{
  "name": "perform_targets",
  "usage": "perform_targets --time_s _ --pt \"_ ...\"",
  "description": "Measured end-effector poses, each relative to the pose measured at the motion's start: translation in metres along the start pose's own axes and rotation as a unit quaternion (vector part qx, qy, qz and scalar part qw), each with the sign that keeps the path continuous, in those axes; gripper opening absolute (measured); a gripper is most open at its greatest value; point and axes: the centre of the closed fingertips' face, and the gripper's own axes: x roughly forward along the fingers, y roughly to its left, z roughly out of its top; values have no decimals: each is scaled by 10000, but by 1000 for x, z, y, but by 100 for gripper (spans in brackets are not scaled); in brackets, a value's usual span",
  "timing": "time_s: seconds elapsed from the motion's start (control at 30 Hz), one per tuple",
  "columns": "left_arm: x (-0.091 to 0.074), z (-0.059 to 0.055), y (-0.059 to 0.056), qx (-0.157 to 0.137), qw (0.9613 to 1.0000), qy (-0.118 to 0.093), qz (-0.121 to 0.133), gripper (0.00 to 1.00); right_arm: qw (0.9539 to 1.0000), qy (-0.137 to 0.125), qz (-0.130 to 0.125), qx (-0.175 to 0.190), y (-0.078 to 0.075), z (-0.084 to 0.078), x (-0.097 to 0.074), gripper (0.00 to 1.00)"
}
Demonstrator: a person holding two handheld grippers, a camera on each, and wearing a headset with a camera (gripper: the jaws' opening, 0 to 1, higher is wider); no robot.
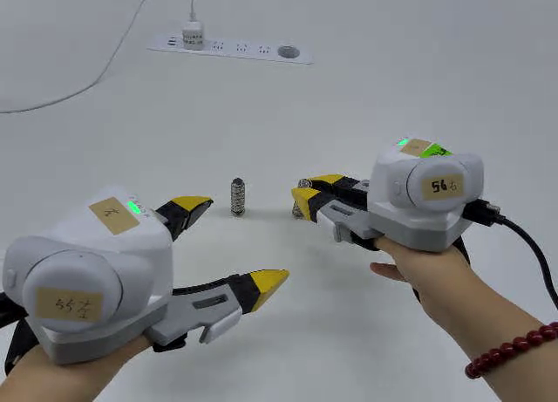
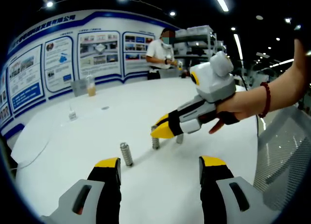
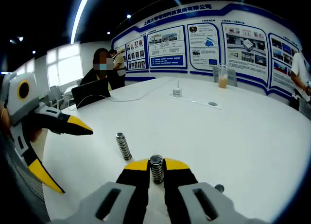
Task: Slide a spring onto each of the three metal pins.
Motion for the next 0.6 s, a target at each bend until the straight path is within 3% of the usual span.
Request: perform_targets --time_s 0.6 --pt "0 1 -1 71 10000 -20 -12 63 9999 141 -40 83 1 -6 1 12"
